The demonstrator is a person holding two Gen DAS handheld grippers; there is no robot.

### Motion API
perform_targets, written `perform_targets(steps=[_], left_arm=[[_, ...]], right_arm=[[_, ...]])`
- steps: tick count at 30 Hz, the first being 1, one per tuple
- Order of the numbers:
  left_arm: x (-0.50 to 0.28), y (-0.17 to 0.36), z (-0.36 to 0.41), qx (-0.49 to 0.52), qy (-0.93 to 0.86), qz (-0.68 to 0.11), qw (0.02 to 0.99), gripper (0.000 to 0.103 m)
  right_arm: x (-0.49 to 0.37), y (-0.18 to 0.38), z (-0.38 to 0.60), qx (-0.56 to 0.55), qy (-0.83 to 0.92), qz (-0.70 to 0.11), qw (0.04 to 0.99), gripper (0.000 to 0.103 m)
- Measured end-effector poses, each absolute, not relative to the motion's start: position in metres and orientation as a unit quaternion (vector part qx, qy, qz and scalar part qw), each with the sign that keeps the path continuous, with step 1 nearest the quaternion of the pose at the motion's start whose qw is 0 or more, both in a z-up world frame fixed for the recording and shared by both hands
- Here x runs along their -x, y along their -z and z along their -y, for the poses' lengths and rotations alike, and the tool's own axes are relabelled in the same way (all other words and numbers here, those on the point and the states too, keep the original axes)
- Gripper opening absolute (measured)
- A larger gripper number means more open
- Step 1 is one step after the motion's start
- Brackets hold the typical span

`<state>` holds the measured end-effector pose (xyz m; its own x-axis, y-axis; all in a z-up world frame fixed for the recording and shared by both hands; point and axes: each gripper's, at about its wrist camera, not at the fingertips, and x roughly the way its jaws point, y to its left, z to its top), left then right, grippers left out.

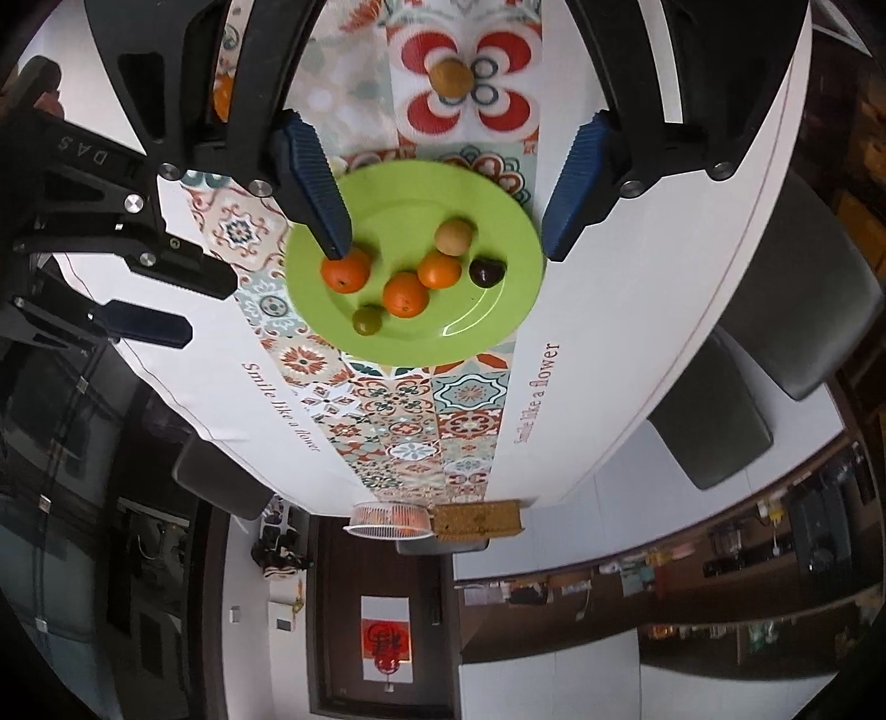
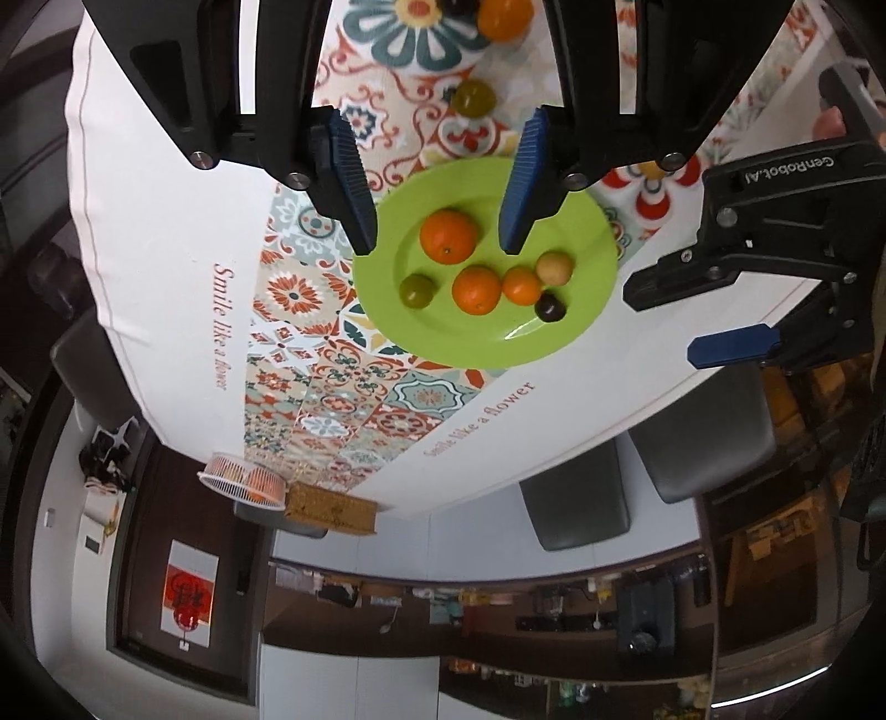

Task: Organize fruits
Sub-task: 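Withdraw both tools from the plate toward the remaining fruits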

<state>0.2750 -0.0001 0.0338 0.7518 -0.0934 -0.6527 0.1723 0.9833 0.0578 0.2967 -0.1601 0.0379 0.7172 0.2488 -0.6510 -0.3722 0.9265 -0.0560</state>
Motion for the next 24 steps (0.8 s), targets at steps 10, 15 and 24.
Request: perform_targets(steps=[10, 15, 24], left_arm=[[-0.223, -0.049, 0.020, -0.067, 0.078, -0.328, 0.939, 0.083], [-0.201, -0.053, 0.034, -0.084, 0.078, -0.316, 0.942, 0.086], [-0.176, -0.052, 0.050, -0.087, 0.091, -0.314, 0.941, 0.086]], right_arm=[[-0.247, -0.056, 0.180, 0.087, -0.173, -0.310, 0.931, 0.056], [-0.229, -0.058, 0.194, 0.082, -0.172, -0.302, 0.934, 0.056], [-0.205, -0.053, 0.212, 0.093, -0.174, -0.301, 0.933, 0.056]])
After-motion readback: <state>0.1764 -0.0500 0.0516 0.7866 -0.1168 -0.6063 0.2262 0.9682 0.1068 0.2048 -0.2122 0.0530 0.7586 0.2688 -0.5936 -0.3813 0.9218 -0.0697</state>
